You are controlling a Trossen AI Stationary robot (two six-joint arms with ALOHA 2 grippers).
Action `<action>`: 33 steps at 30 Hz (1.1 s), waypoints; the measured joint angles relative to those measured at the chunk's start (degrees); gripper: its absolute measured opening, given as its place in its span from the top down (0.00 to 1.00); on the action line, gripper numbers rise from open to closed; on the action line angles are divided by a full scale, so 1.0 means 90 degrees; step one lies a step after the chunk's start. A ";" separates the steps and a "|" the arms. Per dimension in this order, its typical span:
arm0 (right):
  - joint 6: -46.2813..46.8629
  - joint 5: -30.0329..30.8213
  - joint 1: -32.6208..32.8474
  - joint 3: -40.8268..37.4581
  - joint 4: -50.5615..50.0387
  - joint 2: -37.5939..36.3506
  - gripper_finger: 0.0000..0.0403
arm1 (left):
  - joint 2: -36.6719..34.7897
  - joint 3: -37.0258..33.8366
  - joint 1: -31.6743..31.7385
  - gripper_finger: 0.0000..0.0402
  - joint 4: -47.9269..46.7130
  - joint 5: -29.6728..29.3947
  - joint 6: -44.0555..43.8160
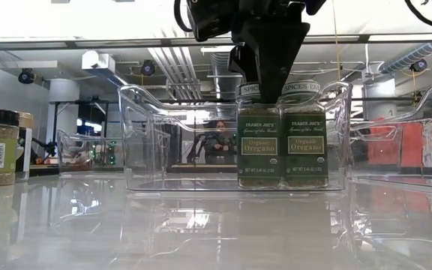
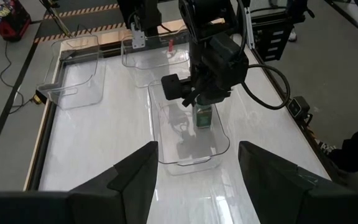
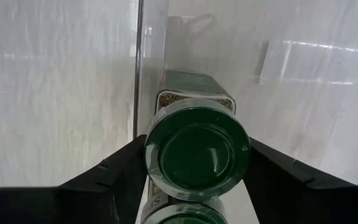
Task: Sort spices by type
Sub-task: Put the green seasoning bottle into the bottom left transparent bin, then put the top black seasoning bottle into the top left transparent bin
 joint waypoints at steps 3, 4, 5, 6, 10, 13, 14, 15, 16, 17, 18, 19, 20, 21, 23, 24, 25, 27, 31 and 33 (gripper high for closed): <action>0.0062 0.0002 0.0002 0.0000 0.0002 0.0000 0.39 | 0.0000 0.0000 0.0000 0.48 0.0000 0.0000 -0.0002; 0.0069 0.0002 0.0005 0.0002 0.0002 0.0000 0.38 | -0.0002 0.0000 0.0000 0.48 0.0000 0.0000 -0.0002; 0.0069 0.0002 0.0010 0.0021 -0.0012 0.0000 0.37 | -0.0005 0.0000 0.0002 0.48 0.0000 0.0000 -0.0002; 0.0069 0.0002 0.0012 0.0057 -0.0012 0.0000 0.35 | -0.0007 0.0000 0.0002 0.48 0.0000 0.0000 -0.0002; 0.0069 0.0002 0.0012 0.0276 0.0005 0.0000 0.29 | -0.0025 0.0000 0.0000 0.48 0.0000 0.0000 -0.0002; 0.0100 0.0002 0.0015 0.0504 0.0004 0.0000 0.24 | -0.0034 0.0000 0.0000 0.48 0.0000 0.0000 -0.0002; 0.0159 0.0003 0.0015 0.0589 0.0008 0.0000 0.23 | -0.0036 0.0000 0.0000 0.48 0.0000 0.0000 -0.0002; 0.0266 0.0004 0.0015 0.0690 0.0008 0.0000 0.21 | -0.0036 0.0000 0.0000 0.48 0.0000 0.0000 -0.0004; 0.0336 0.0003 0.0015 0.0794 0.0009 0.0000 0.20 | -0.0036 0.0000 0.0000 0.48 0.0000 0.0000 -0.0004; 0.0416 0.0004 0.0015 0.0903 0.0017 0.0000 0.19 | -0.0036 0.0000 0.0000 0.48 0.0000 0.0000 -0.0004; 0.0457 0.0004 0.0015 0.1014 0.0044 0.0000 0.18 | -0.0034 0.0000 0.0000 0.48 0.0000 0.0000 -0.0004; 0.0517 0.0017 0.0015 0.1128 0.0100 0.0000 0.17 | -0.0036 0.0000 0.0000 0.48 0.0000 0.0003 -0.0004; 0.0624 0.0048 0.0014 0.1244 0.0198 0.0000 0.16 | -0.0034 0.0000 0.0000 0.48 0.0000 0.0013 -0.0007; 0.0686 0.0055 0.0012 0.1353 0.0323 0.0000 0.15 | -0.0031 0.0000 0.0000 0.48 0.0000 0.0051 -0.0031; 0.0807 0.0080 0.0000 0.1559 0.0576 0.0000 0.14 | -0.0008 0.0000 0.0000 0.48 0.0000 0.0142 -0.0228; 0.0858 0.0145 0.0000 0.1645 0.0719 0.0000 0.14 | 0.0007 0.0000 0.0000 0.48 0.0001 0.0202 -0.0450; 0.0917 0.0239 0.0000 0.1720 0.0875 0.0000 0.15 | 0.0030 0.0000 0.0000 0.48 0.0002 0.0283 -0.0699; 0.0968 0.0414 -0.0002 0.1825 0.1157 0.0000 0.15 | 0.0065 -0.0039 -0.0001 0.48 0.0029 0.0449 -0.1223; 0.1065 0.0812 -0.0002 0.1920 0.1587 0.0000 0.17 | 0.0073 -0.0334 -0.0007 0.48 0.0024 0.0810 -0.1558; 0.1061 0.0994 -0.0002 0.1937 0.1717 0.0000 0.18 | 0.0060 -0.0564 -0.0007 0.48 0.0007 0.1069 -0.1556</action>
